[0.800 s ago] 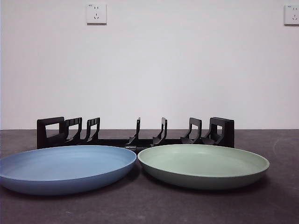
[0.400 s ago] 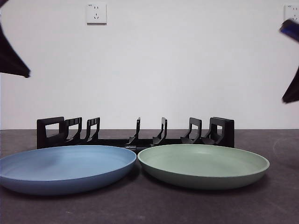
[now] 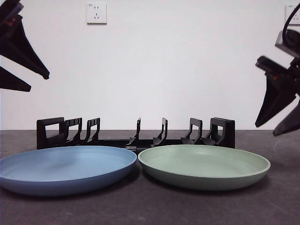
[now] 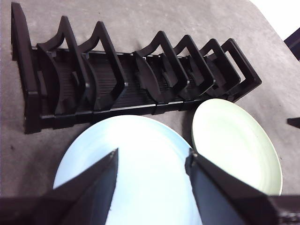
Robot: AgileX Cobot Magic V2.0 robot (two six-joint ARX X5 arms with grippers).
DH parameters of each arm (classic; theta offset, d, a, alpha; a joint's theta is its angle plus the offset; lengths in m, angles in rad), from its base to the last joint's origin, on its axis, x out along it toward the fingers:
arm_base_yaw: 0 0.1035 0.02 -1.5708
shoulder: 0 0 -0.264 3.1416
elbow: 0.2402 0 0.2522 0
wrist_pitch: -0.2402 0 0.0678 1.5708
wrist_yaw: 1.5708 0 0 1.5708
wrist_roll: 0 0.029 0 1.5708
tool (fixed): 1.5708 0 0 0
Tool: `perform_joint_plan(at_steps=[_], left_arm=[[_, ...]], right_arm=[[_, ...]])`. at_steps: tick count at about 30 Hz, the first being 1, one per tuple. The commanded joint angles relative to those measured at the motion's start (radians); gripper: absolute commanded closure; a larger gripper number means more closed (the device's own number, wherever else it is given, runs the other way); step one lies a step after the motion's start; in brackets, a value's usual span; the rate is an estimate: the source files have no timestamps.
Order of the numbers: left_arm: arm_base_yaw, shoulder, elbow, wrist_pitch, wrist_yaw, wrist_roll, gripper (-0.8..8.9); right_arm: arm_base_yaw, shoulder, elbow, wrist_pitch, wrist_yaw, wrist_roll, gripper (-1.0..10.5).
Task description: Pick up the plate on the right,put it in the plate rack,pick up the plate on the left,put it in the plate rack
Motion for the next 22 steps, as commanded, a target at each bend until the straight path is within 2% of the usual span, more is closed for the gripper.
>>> perform_joint_plan(at_steps=[1, 4, 7, 10, 15, 17, 22], left_arm=[[0.001, 0.018, 0.026, 0.001, 0.001, 0.016, 5.62], [0.001, 0.040, 0.037, 0.001, 0.002, 0.016, 5.62], [0.000, 0.052, 0.037, 0.000, 0.002, 0.016, 5.62], [0.000, 0.052, 0.037, 0.000, 0.000, 0.016, 5.62], [0.000, 0.052, 0.037, 0.000, 0.002, 0.018, 5.62], [0.000, 0.052, 0.037, 0.002, 0.007, 0.020, 5.62], [-0.037, 0.052, 0.038, 0.078, 0.179, 0.127, 5.62]], right_arm=[[0.002, 0.051, 0.001, 0.007, -0.021, -0.011, 7.6], [0.003, 0.110, 0.001, 0.024, -0.034, -0.011, 7.6], [0.003, 0.155, 0.001, 0.053, -0.101, -0.007, 7.6], [0.008, 0.203, 0.001, 0.058, -0.099, -0.001, 7.7], [0.010, 0.240, 0.001, 0.058, -0.098, 0.008, 9.5], [0.009, 0.230, 0.001, 0.057, -0.098, 0.021, 9.6], [0.008, 0.156, 0.001, 0.045, -0.098, 0.064, 9.6]])
